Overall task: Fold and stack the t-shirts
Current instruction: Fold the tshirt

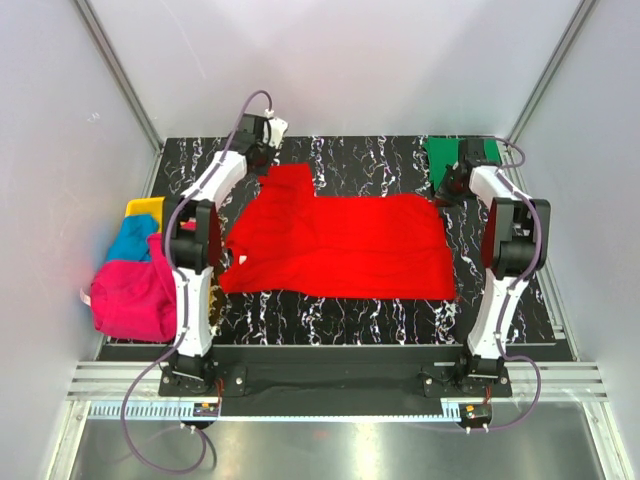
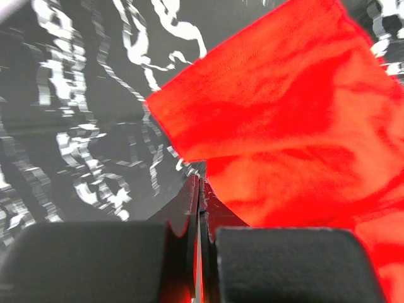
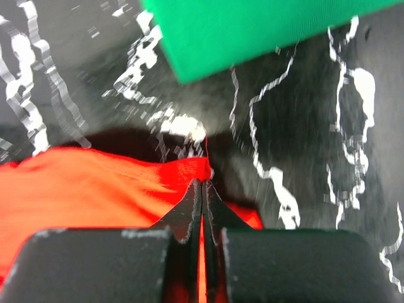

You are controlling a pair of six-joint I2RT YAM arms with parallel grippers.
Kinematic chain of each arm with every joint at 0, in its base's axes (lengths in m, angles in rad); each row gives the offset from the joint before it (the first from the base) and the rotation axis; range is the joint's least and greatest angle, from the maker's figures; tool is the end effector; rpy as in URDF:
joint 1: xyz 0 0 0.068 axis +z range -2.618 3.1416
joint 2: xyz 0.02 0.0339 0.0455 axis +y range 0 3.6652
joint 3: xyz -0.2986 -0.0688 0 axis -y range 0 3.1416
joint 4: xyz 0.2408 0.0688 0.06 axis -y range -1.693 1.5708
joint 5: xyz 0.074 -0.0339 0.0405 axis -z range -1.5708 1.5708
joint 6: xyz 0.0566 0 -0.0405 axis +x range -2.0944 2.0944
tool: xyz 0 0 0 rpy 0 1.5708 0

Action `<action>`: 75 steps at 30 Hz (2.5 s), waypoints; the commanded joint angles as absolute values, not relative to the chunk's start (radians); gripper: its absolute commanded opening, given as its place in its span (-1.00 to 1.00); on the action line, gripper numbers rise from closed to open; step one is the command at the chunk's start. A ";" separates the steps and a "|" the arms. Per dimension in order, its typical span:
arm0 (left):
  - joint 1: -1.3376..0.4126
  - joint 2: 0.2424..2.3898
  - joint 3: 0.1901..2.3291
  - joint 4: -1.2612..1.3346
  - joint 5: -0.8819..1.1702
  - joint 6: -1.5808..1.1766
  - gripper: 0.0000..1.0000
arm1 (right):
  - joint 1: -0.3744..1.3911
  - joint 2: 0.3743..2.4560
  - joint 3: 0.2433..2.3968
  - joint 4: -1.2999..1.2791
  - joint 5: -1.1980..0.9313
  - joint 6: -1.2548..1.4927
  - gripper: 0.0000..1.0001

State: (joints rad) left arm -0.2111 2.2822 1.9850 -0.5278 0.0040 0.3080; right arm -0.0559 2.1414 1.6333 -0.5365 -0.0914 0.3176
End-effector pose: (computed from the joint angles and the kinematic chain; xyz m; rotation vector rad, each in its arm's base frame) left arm 0.5391 -0.1158 0.2306 0.6168 2.3154 0.0406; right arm 0.4859 -0.0220 0.1873 0.4554 2.5842 0.2112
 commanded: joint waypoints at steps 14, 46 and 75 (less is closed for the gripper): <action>-0.244 2.346 2.092 -0.586 0.095 0.558 0.21 | -0.051 1.922 1.468 -0.428 -0.207 0.318 -1.00; -0.284 2.519 2.241 -0.657 0.026 0.699 -0.39 | -0.051 1.894 1.451 -0.445 -0.186 0.268 -1.00; -0.353 1.695 1.357 -0.696 -0.063 0.649 -1.00 | -0.051 1.618 1.143 -0.410 -0.109 0.316 -1.00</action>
